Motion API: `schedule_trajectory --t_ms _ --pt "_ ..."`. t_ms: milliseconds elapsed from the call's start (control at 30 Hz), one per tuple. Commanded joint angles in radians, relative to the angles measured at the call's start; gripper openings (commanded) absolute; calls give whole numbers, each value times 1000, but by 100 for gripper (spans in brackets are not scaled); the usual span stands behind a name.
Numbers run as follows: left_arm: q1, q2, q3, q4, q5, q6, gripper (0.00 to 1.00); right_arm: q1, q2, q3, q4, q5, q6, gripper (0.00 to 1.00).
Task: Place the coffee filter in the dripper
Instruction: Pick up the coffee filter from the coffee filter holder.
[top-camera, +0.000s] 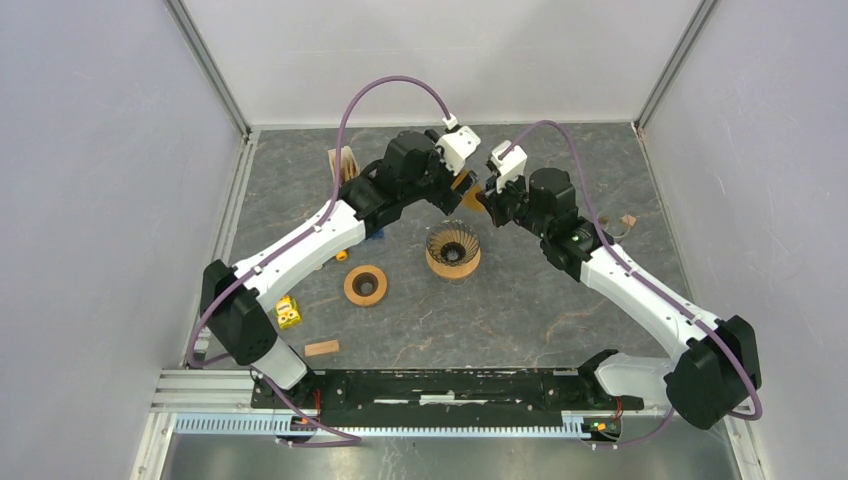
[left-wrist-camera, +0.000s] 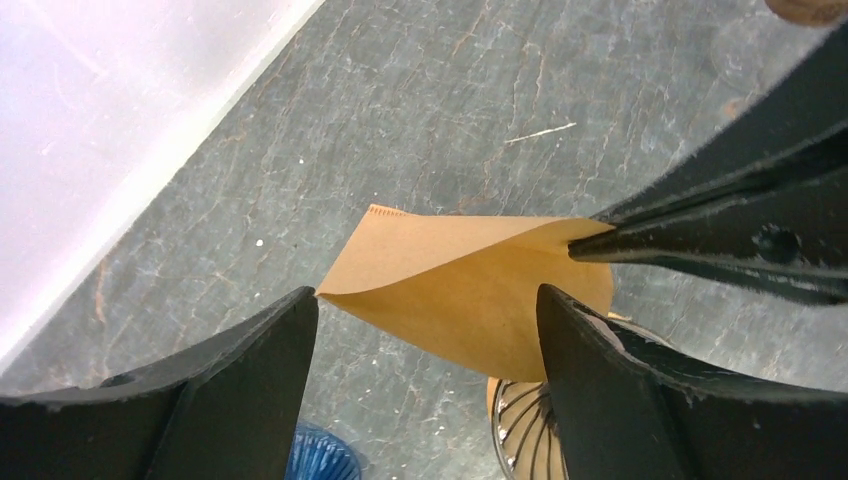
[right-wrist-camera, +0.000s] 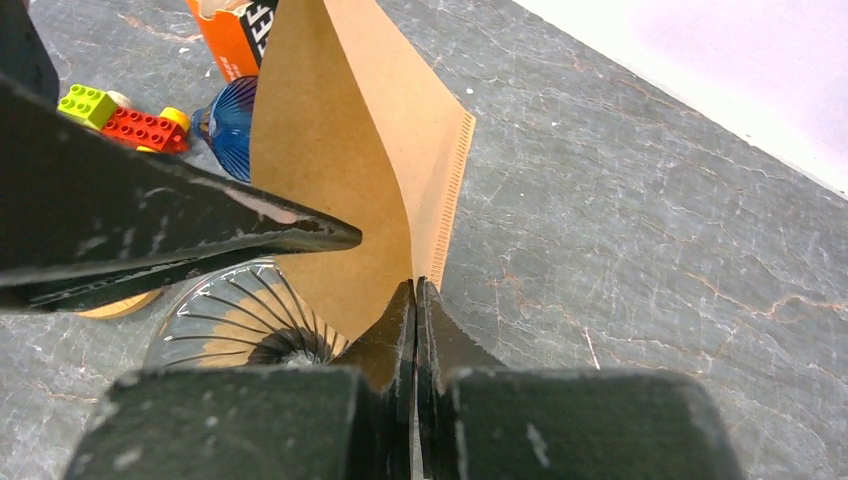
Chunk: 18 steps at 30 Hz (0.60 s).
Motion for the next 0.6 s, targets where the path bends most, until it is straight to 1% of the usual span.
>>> schedule_trajectory --t_ms 0,100,300,433,567 --pt "4 -72 -36 65 68 187 87 3 -26 -12 41 -61 -32 0" --pt "4 -81 -49 52 85 277 90 3 -26 -16 47 -90 -42 0" --pt "4 -79 -50 11 139 380 94 3 -23 -25 55 -130 -52 0" --pt "4 -82 -54 -10 166 419 94 3 -27 -31 57 -132 -60 0" --pt "4 -87 -60 -11 171 407 90 3 -27 -35 58 -125 -65 0"
